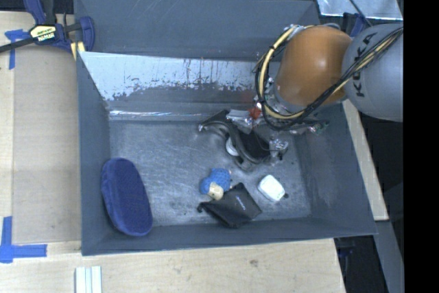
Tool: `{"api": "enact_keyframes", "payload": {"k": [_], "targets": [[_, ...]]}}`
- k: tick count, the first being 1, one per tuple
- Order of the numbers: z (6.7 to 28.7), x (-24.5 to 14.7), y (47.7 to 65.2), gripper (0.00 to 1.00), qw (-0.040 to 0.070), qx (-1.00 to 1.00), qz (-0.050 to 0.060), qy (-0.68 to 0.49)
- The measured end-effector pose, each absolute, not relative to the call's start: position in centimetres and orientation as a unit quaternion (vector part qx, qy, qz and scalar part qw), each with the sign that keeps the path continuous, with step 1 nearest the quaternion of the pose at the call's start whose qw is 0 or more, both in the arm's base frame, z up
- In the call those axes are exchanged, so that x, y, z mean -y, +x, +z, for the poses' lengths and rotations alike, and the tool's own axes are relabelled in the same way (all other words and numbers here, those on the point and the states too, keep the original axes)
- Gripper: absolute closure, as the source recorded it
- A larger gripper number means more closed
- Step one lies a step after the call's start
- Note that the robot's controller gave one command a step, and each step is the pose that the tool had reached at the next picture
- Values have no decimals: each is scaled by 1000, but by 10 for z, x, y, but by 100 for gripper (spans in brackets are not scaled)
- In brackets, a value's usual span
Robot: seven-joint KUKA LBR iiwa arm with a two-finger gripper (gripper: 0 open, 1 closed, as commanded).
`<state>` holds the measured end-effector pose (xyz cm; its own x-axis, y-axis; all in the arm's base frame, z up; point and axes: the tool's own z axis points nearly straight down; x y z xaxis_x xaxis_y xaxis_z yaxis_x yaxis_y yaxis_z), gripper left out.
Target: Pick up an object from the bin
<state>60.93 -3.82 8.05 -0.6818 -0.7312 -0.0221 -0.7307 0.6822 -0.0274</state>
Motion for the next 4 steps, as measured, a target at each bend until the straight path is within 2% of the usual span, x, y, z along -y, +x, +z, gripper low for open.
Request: {"api": "enact_keyframes", "payload": {"k": [1, 2, 3, 4], "targets": [[81, 33, 595, 0, 15, -956, -8, -292], [81, 33, 589, 0, 16, -964, -7, -267], [81, 17, 596, 0, 19, -872, -9, -489], [86, 12, 596, 100, 17, -872, -4, -489]]}}
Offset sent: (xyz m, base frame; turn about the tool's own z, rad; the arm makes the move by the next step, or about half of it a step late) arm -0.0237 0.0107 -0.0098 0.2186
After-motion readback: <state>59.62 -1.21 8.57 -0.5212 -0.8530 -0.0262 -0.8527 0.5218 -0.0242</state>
